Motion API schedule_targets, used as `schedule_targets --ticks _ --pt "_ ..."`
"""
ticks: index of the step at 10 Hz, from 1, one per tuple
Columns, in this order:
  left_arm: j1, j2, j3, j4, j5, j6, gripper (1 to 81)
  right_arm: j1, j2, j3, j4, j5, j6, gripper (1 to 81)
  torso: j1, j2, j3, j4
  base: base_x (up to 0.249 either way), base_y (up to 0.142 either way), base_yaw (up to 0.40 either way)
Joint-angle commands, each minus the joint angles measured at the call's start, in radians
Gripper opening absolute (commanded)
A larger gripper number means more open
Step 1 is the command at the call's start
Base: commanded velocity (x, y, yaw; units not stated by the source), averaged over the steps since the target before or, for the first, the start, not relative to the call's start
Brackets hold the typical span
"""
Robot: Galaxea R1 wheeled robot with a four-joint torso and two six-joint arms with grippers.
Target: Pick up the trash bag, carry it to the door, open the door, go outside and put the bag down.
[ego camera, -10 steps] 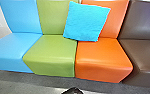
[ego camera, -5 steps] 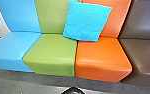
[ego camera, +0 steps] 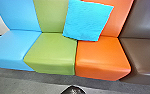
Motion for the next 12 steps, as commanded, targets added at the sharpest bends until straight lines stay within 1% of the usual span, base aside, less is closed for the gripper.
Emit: schedule_targets --ticks 1,4,5,6,8,12 --pt "-0.072 0.0 0.012 -0.002 0.08 0.005 1.0 0.046 -0.068 0.011 0.019 -0.076 -0.006 81.1 -0.062 0.096 0.0 0.0 0.0 0.0 0.0" --pt "-0.07 0.0 0.012 -0.002 0.08 0.005 1.0 0.045 -0.058 0.003 0.019 -0.076 -0.008 81.1 -0.128 0.2 0.0 0.0 0.0 0.0 0.0" --pt "-0.067 -0.002 0.012 0.001 0.08 0.005 1.0 0.045 -0.054 0.002 0.019 -0.076 -0.009 81.1 -0.148 0.232 0.035 0.0 0.0 0.0 0.0" --pt "-0.067 -0.002 0.012 0.002 0.08 0.005 1.0 0.045 -0.051 0.0 0.019 -0.076 -0.009 81.1 -0.168 0.262 0.083 0.0 0.0 0.0 0.0" --pt "-0.065 0.0 0.012 0.002 0.08 0.005 1.0 0.04 -0.045 -0.001 0.019 -0.076 -0.009 81.1 -0.201 0.316 0.13 0.0 0.0 0.0 0.0" --pt "-0.058 -0.005 0.012 0.002 0.08 0.005 1.0 0.022 -0.003 -0.031 0.019 -0.076 -0.009 81.1 -0.287 0.447 0.262 0.0 0.0 0.0 0.0"
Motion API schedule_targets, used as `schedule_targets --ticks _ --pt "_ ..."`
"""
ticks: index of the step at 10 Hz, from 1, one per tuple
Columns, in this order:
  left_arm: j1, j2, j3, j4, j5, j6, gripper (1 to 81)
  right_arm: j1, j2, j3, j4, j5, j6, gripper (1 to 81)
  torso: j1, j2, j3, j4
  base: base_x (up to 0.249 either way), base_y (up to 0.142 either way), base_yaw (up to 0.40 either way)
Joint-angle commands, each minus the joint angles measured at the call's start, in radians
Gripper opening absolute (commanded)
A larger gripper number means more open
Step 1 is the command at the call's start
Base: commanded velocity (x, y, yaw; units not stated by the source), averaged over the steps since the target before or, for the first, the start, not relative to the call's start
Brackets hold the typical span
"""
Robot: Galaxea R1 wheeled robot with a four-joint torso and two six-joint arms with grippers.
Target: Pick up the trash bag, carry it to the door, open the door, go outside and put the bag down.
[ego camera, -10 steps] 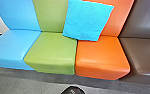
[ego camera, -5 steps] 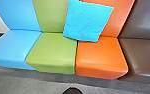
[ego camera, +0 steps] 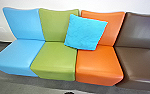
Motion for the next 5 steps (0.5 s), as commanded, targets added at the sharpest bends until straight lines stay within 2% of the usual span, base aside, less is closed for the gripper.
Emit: schedule_targets --ticks 1,3,5 --pt "-0.068 -0.009 0.012 -0.006 0.08 0.005 1.0 0.016 -0.026 -0.014 0.017 -0.075 -0.005 81.1 -0.062 0.096 0.094 0.0 0.0 0.0 0.0" --pt "-0.06 -0.037 0.061 -0.004 0.096 0.005 1.0 -0.021 0.041 -0.066 0.014 -0.075 -0.005 81.1 -0.106 0.163 0.161 0.0 0.0 0.0 0.0" --pt "-0.03 -0.098 0.159 0.005 0.098 0.005 1.0 -0.067 0.128 -0.133 0.015 -0.063 -0.006 81.1 -0.149 0.229 0.227 0.0 0.0 0.0 0.0"
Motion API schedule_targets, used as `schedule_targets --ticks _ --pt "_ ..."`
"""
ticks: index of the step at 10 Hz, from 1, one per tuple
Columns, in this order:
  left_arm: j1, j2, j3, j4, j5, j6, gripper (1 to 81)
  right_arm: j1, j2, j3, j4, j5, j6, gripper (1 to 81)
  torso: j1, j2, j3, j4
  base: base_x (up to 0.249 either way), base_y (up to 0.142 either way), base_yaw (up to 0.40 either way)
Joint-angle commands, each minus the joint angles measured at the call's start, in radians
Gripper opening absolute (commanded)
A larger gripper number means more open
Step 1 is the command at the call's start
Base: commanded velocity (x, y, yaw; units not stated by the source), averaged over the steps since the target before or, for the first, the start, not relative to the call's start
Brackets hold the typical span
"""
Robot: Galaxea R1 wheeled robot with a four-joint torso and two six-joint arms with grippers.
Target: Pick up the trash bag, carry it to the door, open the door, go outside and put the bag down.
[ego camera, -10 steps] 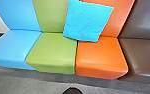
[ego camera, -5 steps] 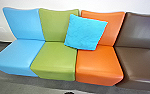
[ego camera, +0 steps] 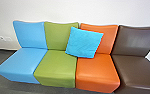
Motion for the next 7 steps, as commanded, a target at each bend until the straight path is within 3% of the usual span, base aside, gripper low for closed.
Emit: schedule_targets --ticks 1,2,7 --pt "-0.034 -0.084 0.123 0.004 0.078 0.011 1.0 -0.023 0.049 -0.065 0.016 -0.059 -0.005 81.1 -0.061 0.096 0.093 0.0 0.0 0.0 0.0" --pt "-0.009 -0.107 0.143 0.006 0.076 0.038 1.0 -0.043 0.084 -0.089 0.013 -0.057 -0.006 81.1 -0.082 0.126 0.124 0.0 0.0 0.0 0.0" --pt "0.095 -0.171 0.145 0.007 0.072 0.11 1.0 -0.112 0.259 -0.263 0.01 -0.046 -0.012 81.1 -0.191 0.291 0.29 0.0 0.0 0.0 0.0"
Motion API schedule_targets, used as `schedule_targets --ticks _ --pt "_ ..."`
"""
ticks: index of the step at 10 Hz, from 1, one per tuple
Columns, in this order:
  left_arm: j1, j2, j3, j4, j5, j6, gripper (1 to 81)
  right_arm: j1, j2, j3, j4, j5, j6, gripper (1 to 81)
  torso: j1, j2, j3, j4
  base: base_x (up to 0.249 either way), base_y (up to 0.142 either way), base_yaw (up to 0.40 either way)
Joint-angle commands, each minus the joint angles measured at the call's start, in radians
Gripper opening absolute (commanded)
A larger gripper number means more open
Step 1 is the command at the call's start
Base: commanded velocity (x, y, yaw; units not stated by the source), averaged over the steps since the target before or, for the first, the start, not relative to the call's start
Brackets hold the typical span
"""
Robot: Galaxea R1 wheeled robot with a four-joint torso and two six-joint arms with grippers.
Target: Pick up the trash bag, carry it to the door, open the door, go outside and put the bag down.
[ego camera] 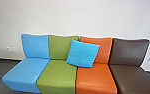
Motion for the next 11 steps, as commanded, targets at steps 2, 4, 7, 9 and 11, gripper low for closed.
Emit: schedule_targets --ticks 2,4,7,9,11 --pt "-0.047 -0.041 0.022 -0.004 0.063 0.048 1.0 -0.006 0.067 -0.109 0.01 -0.06 -0.009 81.1 -0.081 0.124 0.122 0.0 0.0 0.0 0.0" --pt "-0.001 -0.04 0.019 -0.004 0.063 0.073 1.0 -0.032 0.133 -0.187 0.01 -0.06 -0.031 81.1 -0.126 0.192 0.191 0.0 0.0 0.0 0.0" --pt "0.076 -0.041 0.005 -0.004 0.06 0.108 1.0 -0.067 0.219 -0.269 0.009 -0.05 -0.061 81.1 -0.188 0.285 0.185 0.0 0.0 0.0 0.0" --pt "0.133 -0.027 0.005 -0.002 0.039 0.117 1.0 -0.093 0.274 -0.318 0.001 -0.05 -0.08 81.1 -0.222 0.336 0.204 0.0 0.0 0.0 0.0" --pt "0.189 -0.004 0.005 -0.002 -0.003 0.142 1.0 -0.121 0.344 -0.397 -0.029 -0.05 -0.081 81.1 -0.264 0.401 0.206 0.0 0.0 0.0 0.0"
